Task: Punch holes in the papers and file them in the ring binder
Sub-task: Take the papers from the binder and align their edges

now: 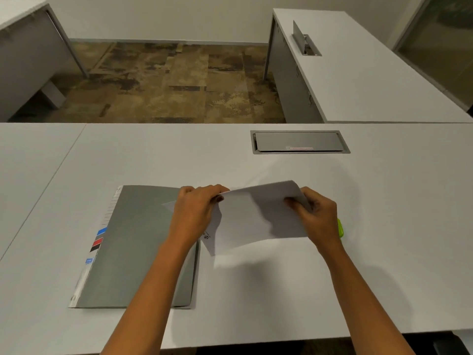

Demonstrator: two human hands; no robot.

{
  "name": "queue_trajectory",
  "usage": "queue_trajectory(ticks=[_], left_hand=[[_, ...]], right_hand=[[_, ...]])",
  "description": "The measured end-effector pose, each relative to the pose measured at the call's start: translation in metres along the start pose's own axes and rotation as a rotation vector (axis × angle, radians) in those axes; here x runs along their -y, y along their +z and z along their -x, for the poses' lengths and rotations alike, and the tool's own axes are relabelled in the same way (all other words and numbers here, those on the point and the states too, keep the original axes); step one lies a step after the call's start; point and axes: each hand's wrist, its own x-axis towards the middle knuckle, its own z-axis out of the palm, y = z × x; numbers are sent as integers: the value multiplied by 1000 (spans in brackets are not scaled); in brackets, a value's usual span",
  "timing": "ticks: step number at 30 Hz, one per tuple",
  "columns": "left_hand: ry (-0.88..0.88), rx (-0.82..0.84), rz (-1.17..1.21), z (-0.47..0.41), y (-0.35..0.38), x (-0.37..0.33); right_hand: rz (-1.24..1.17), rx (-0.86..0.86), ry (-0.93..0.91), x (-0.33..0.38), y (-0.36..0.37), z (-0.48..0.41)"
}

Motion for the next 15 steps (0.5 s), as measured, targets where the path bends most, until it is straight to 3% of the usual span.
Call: queue_trajectory(ticks=[3,8,11,15], left_hand=[[-53,-17,81,3,-2,10],[-325,-226,369,18,4,38],[-535,-177,726,30,12,46],[-575,-30,975,36,21,40]], right_hand=[[-37,-35,31,-8,-4,1],[-165,-91,204,-26,-15,8],[-294,-183,321,-37,-15,12],[-432,-266,375,-46,-8,20]])
